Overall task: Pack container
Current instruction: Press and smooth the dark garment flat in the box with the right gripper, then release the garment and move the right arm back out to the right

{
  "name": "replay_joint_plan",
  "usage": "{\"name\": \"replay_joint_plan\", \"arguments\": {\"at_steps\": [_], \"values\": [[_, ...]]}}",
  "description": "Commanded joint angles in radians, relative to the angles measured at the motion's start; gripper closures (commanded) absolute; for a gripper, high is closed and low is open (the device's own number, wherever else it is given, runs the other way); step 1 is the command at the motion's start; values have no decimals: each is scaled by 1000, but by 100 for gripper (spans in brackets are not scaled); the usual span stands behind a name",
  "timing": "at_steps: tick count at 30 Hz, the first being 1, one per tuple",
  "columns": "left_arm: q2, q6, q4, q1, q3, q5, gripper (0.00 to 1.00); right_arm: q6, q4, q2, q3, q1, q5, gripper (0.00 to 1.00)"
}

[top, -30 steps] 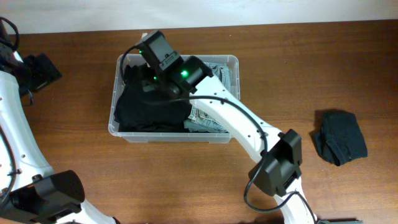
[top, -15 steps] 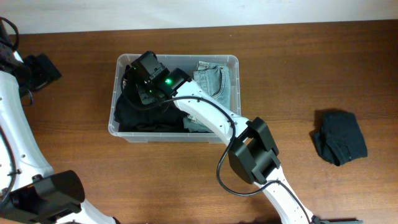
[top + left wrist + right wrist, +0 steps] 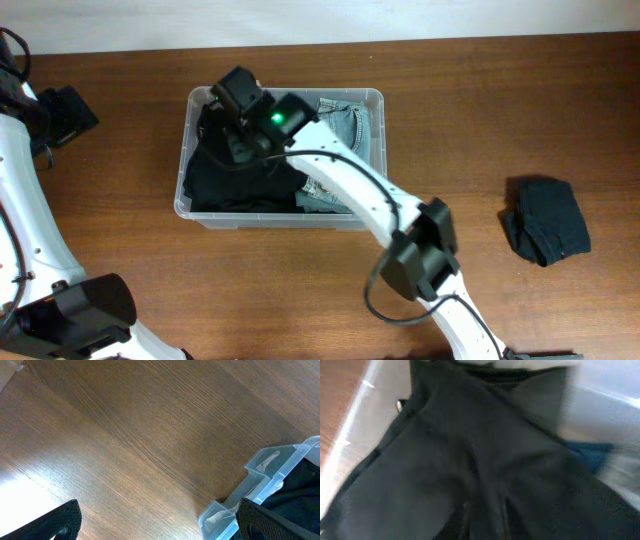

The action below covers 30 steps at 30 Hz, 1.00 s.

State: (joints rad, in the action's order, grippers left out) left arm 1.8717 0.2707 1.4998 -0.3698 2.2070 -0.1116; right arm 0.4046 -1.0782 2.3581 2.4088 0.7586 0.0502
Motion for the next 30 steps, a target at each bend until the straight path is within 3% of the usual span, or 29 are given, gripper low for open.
{"name": "replay_joint_plan", "arguments": {"at_steps": [1, 3, 4, 5, 6, 16, 25, 30], "values": [[-24, 9, -2, -2, 11, 0, 1, -4, -93, -146, 91, -16, 160, 76], [-24, 9, -2, -2, 11, 0, 1, -3, -178, -181, 108, -35, 210, 48], [-24, 9, -2, -2, 11, 0, 1, -3, -217, -200, 111, -46, 224, 23], [-24, 9, -2, -2, 11, 0, 1, -1, -254, -217, 110, -58, 229, 7], [-24, 9, -2, -2, 11, 0, 1, 14, -292, -233, 110, -73, 233, 1], [-25, 9, -2, -2, 11, 0, 1, 115, -615, -378, 110, -314, 232, 2], [-24, 9, -2, -2, 11, 0, 0, 71, -621, -541, 83, -607, -31, 1], [-24, 9, -2, -2, 11, 0, 1, 53, -621, -737, -74, -766, -30, 2]]}}
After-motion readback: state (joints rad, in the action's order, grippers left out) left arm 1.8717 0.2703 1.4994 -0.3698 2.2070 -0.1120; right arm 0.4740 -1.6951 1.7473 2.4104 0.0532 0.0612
